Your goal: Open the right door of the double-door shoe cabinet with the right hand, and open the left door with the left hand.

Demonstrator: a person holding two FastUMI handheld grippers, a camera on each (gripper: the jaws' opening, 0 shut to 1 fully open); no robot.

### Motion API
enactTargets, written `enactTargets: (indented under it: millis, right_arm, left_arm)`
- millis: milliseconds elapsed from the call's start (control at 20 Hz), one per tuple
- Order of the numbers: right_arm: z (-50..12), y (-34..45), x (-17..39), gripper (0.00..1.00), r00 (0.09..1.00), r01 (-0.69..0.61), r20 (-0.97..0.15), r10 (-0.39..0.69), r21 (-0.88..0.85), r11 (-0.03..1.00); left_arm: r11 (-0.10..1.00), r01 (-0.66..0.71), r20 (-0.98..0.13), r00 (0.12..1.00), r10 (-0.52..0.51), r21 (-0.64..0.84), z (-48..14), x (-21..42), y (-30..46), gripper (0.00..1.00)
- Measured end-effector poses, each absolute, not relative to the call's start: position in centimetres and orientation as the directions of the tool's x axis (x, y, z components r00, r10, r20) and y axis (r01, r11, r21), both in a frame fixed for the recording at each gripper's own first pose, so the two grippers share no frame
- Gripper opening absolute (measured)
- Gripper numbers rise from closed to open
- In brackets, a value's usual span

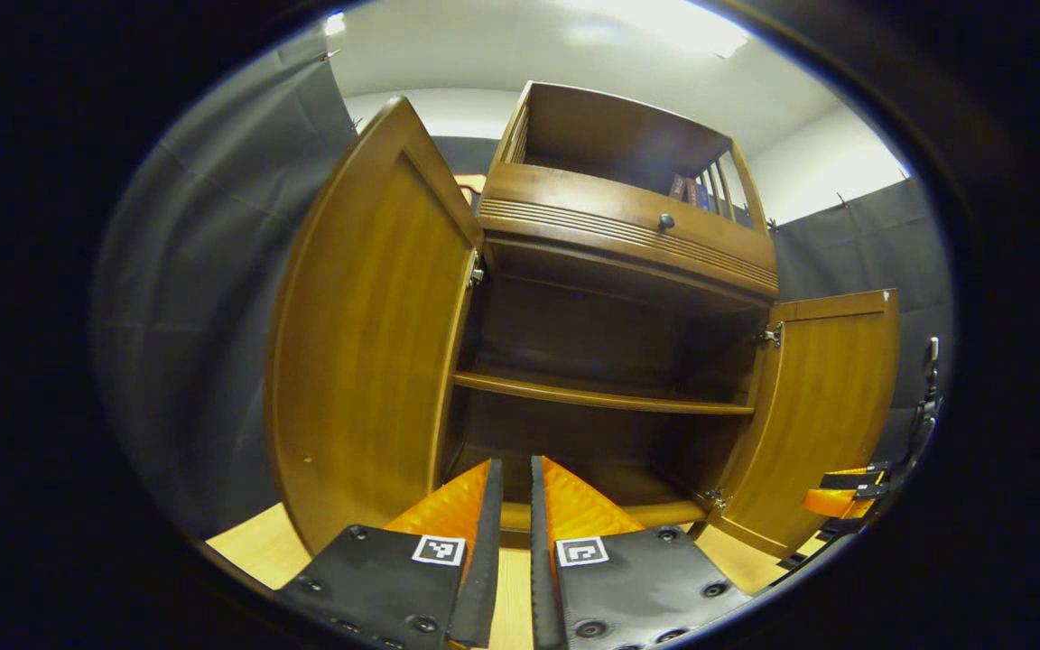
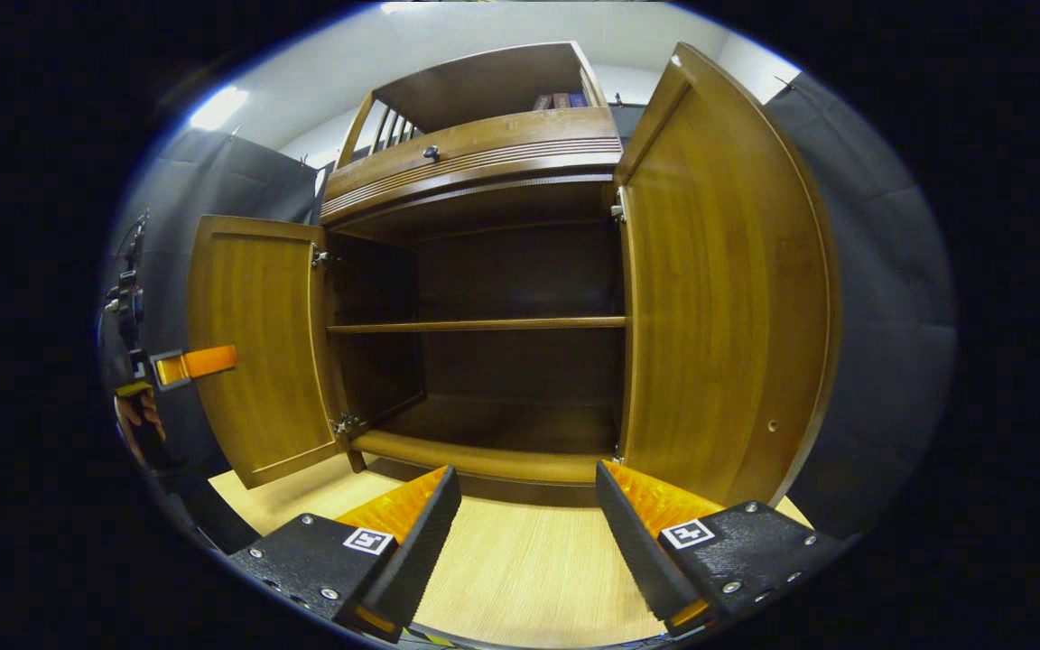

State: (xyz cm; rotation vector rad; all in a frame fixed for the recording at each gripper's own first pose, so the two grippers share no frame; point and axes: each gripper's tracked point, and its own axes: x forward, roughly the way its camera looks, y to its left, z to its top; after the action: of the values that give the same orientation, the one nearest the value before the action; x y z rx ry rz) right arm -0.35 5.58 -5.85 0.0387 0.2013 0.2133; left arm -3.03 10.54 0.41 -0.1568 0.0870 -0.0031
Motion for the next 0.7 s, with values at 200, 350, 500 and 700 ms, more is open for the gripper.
enactTargets:
  millis: [200, 350, 500, 700]
  right_arm:
    - [-5.7, 5.3, -0.4, 0.91, 0.962, -0.188, -0.193, 0.195, 0.053, 0.981]
    - [-5.6, 5.2, -0.4, 0.99, 0.964, -0.176, -0.191, 0.183, 0.054, 0.983]
    - [-5.6, 5.1, -0.5, 0.98, 0.966, -0.167, -0.190, 0.175, 0.057, 0.984]
    - [-5.6, 5.1, -0.5, 0.98, 0.965, -0.165, -0.195, 0.173, 0.058, 0.985]
  left_arm:
    - [0.988, -0.019, -0.126, 0.992, -0.001, -0.153, -1.8, -1.7, 8.8, 0.41]
    - [0.991, 0.011, -0.143, 0.989, -0.031, -0.136, -2.6, -1.4, 7.2, 0.48]
    - [0.992, 0.037, -0.135, 0.989, -0.053, -0.117, -2.3, -1.1, 6.3, 0.54]
    - [0.994, 0.000, -0.157, 0.987, -0.018, -0.109, -2.8, -0.9, 6.5, 0.70]
